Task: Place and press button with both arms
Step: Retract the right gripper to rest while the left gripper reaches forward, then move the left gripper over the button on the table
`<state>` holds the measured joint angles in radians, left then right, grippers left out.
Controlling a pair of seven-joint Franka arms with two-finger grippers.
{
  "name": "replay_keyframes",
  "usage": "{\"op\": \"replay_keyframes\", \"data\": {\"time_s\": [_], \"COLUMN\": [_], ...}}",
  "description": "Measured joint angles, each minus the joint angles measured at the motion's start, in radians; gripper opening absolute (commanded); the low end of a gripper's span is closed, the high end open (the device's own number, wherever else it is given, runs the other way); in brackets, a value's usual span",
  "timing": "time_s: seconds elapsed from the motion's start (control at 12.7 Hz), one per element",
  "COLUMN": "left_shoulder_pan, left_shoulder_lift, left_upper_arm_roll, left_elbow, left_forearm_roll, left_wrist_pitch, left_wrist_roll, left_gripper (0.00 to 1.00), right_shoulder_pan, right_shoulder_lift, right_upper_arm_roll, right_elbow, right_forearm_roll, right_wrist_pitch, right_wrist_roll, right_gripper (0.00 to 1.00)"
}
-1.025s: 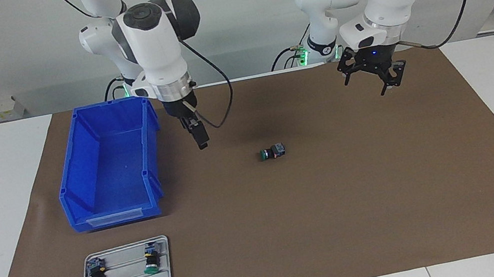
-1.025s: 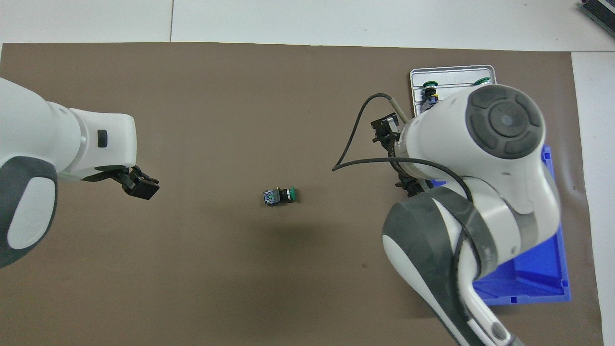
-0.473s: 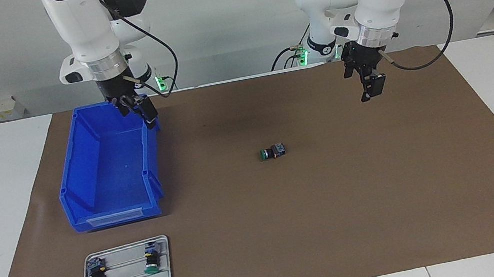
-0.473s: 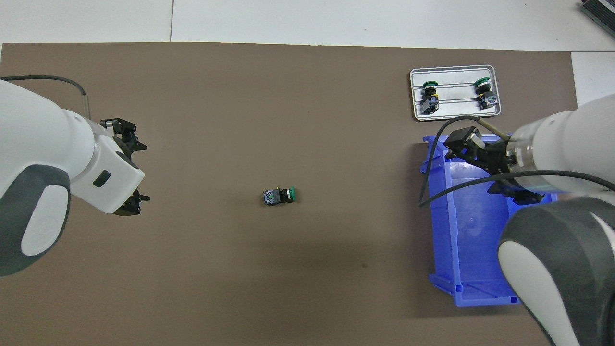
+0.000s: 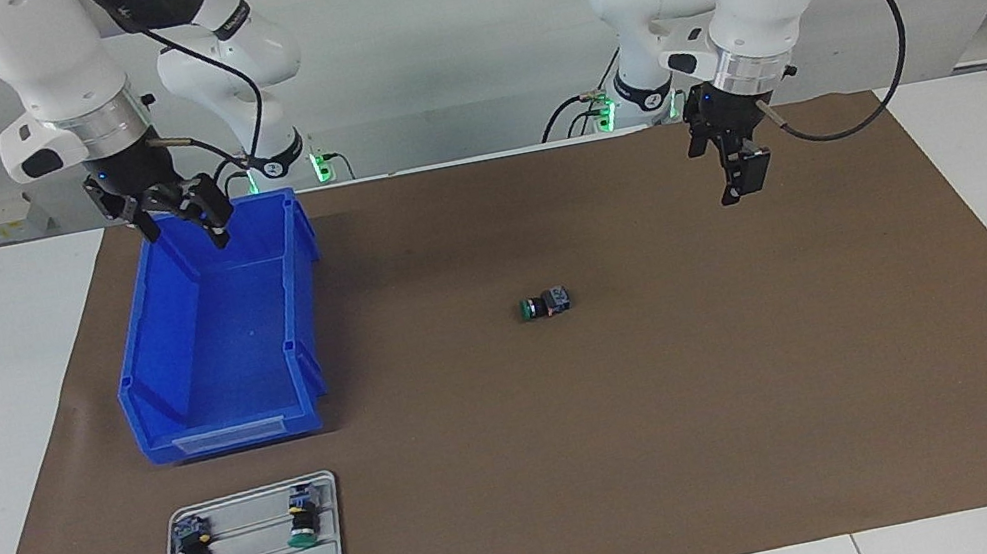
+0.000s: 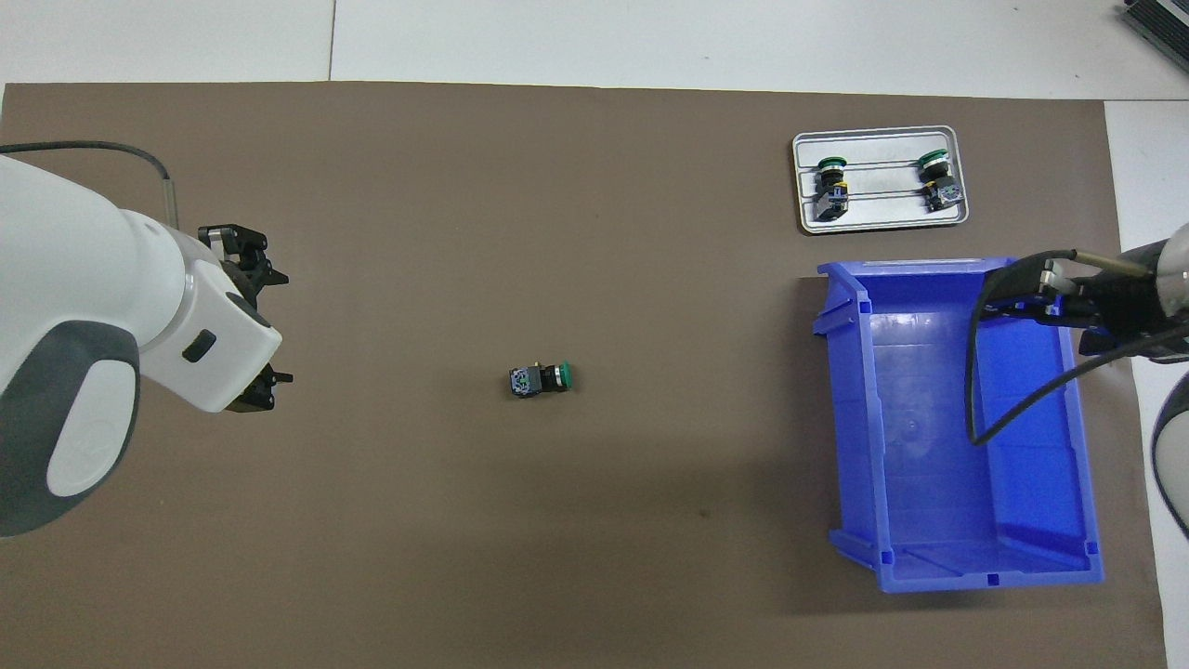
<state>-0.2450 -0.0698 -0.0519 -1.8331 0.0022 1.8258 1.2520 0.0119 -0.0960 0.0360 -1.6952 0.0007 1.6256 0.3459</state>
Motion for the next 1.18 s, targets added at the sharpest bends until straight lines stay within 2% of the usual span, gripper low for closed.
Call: {"op": "replay_keyframes", "data": {"time_s": [0.16,0.32,0.55,0.71,0.95,1.18], "left_shoulder_pan": [-0.043,-0.124,-0.27,-0.311,-0.331,-0.341], "left_shoulder_lift": [0.0,0.0,0.023,0.064,0.088,0.136], "left_upper_arm_roll": [-0.001,-0.006,-0.01,-0.011,-0.01,-0.01], "left_elbow": [-0.02,-0.071,-0.205,-0.287,-0.351,-0.39], "left_forearm_roll": [0.0,-0.001,-0.001,-0.001,-0.001,-0.001], "left_wrist_pitch": [0.048,0.114,0.328,0.489,0.656,0.755], "left_wrist_roll": [-0.024,-0.172,-0.418,-0.483,-0.538,-0.551], "left_gripper": [0.83,0.83,0.83,1.0,1.0,1.0], "right_shoulder_pan": [-0.008,-0.011,-0.036,-0.052,-0.053,-0.053], "right_shoulder_lift": [0.007,0.036,0.099,0.11,0.11,0.11], "right_upper_arm_roll": [0.0,-0.001,-0.002,-0.002,-0.001,-0.001], "right_elbow": [0.027,0.074,0.166,0.172,0.168,0.166], "right_forearm_roll": [0.0,-0.001,-0.001,-0.001,-0.001,-0.001], "right_wrist_pitch": [-0.02,-0.04,-0.089,-0.105,-0.11,-0.116], "right_wrist_roll": [-0.086,-0.113,-0.164,-0.217,-0.222,-0.222], "right_gripper": [1.0,1.0,1.0,1.0,1.0,1.0]}}
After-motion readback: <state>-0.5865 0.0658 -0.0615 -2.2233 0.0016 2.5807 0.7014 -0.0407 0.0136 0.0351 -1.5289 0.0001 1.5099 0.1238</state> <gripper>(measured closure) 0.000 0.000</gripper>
